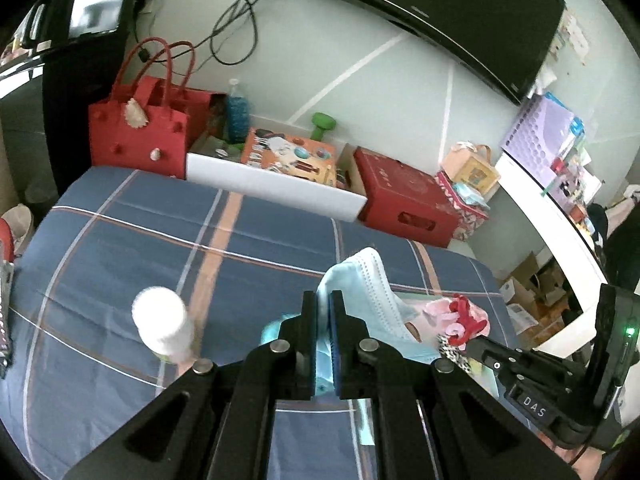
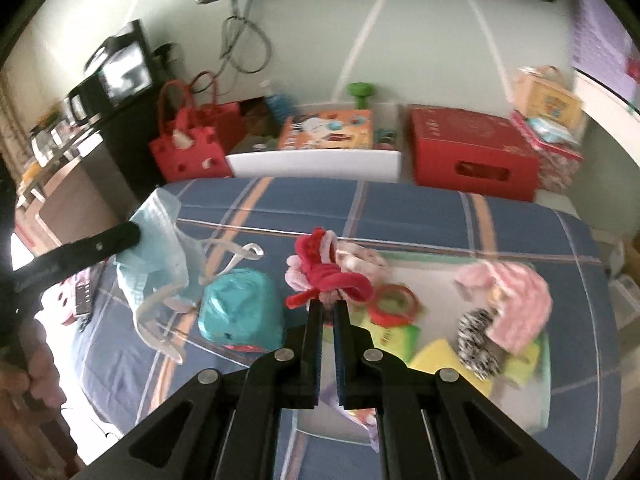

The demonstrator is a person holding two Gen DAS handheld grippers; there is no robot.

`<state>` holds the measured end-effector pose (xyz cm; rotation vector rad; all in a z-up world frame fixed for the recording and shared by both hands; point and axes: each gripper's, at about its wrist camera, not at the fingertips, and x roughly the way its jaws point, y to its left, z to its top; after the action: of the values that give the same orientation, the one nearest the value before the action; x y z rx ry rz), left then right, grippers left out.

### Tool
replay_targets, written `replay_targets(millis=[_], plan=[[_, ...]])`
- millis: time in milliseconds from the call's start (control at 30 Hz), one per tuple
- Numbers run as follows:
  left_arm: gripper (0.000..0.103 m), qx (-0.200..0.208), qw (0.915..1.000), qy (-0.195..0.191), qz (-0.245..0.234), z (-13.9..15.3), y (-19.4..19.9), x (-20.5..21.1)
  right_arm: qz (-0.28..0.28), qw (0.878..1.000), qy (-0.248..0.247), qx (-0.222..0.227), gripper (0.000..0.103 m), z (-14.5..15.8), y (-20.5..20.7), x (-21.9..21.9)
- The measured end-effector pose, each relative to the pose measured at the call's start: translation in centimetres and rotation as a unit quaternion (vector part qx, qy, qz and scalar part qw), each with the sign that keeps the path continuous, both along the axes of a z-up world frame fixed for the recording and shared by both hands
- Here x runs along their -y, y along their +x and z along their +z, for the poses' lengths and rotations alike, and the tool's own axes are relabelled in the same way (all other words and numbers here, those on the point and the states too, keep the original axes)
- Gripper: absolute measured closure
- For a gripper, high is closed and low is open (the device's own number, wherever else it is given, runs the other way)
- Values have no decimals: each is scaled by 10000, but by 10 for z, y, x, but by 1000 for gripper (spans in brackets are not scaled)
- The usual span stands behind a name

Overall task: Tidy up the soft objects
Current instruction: 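Carry the face mask and red bow over the tray with both tools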

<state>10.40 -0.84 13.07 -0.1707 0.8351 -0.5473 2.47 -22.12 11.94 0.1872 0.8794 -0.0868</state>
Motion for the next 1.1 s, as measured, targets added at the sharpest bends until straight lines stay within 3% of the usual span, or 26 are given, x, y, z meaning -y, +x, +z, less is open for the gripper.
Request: replay_targets(millis=[267, 600, 1100], plan=[[98, -38, 9998, -20, -194, -20, -15, 42, -786, 9962, 376, -55, 97, -33, -26, 37], [98, -359, 9981, 82, -499, -70, -20, 98, -1633, 9853, 274, -415, 97, -63, -52, 90], [97, -503, 9918, 843, -822, -132, -12, 148, -1632, 9829, 585, -625, 97, -94, -34, 104]])
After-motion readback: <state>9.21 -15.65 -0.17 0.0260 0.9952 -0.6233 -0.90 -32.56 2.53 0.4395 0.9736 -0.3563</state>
